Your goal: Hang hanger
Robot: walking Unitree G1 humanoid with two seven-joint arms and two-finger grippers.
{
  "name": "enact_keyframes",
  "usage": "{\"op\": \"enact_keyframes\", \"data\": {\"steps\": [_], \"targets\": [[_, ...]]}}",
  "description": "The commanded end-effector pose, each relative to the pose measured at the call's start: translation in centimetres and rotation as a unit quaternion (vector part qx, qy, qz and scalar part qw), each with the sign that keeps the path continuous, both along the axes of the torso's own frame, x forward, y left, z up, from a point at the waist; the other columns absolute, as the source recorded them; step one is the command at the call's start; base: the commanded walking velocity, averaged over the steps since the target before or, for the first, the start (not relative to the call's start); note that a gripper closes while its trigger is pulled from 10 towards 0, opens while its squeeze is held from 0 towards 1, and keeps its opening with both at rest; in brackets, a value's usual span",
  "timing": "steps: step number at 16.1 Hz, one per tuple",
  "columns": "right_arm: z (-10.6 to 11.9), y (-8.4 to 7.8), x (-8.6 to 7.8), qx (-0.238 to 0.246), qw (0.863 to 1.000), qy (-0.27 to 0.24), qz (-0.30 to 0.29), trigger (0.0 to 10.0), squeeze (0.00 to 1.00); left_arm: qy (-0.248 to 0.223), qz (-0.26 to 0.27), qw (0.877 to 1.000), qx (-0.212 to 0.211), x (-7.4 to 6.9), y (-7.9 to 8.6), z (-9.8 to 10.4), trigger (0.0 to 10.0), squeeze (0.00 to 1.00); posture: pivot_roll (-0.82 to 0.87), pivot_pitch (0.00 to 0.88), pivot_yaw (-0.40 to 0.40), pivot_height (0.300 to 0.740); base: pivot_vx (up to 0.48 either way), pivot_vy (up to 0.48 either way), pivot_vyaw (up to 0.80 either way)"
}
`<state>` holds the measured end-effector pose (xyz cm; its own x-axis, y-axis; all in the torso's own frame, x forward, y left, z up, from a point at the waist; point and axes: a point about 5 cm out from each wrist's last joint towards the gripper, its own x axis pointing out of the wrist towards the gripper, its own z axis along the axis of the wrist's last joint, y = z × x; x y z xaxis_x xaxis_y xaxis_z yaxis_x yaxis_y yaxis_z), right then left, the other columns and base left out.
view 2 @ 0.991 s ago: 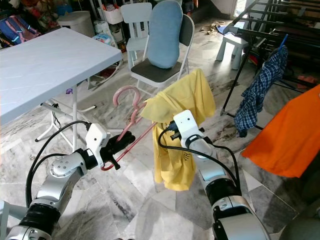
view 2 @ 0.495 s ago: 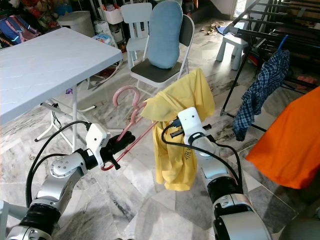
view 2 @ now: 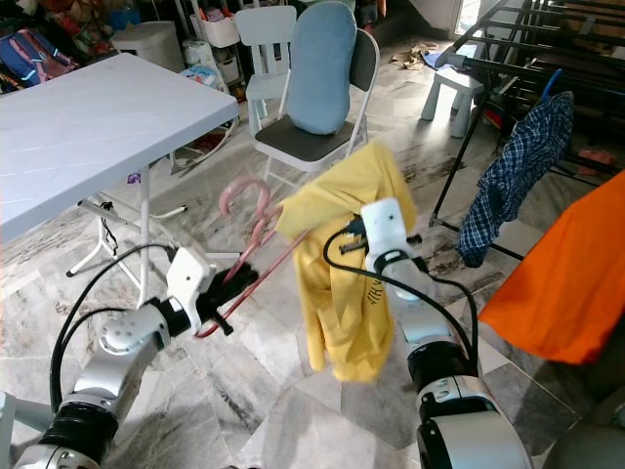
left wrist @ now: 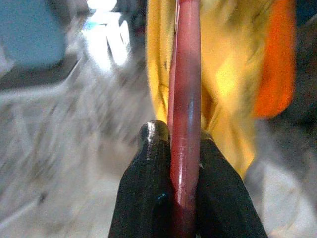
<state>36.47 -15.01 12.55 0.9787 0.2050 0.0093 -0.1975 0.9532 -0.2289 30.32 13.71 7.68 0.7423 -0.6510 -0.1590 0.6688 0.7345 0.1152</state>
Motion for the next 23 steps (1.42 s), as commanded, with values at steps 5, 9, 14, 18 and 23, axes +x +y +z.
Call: {"op": "enact_keyframes", "data": {"steps": [5,9,14,18,23], "targets": [[4.8,0.3,0.3,0.028,0.994,-0.1,0.015,0.0,0.0,0.041,0.091,0.992,0.079,-0.1,2.7,-2.6,0.0,0.0,-0.22,0.0,0.067,0.74,0.0,0.0,0.0],[5.3,0.0,1.0,0.027,0.995,-0.097,-0.006,0.0,0.0,0.026,-0.059,0.996,0.064,-2.5,0.7,-1.8,0.0,0.0,-0.22,0.0,0.06,0.74,0.0,0.0,0.0],[4.8,0.3,1.3,0.008,0.996,-0.082,-0.018,0.0,0.0,0.059,-0.191,0.976,0.089,-6.0,1.1,-1.4,0.0,0.0,-0.2,0.0,0.051,0.74,0.0,0.0,0.0],[3.7,-2.0,1.1,-0.026,0.995,-0.069,-0.068,0.0,0.0,0.084,-0.153,0.978,0.119,-7.6,3.7,-1.3,0.0,0.0,-0.19,0.0,0.045,0.74,0.0,0.0,0.0],[3.4,-3.4,0.8,-0.033,0.992,-0.075,-0.095,0.0,0.0,0.051,0.096,0.992,0.071,-6.4,6.5,-1.4,0.0,0.0,-0.18,0.0,0.042,0.74,0.0,0.0,0.0]]}}
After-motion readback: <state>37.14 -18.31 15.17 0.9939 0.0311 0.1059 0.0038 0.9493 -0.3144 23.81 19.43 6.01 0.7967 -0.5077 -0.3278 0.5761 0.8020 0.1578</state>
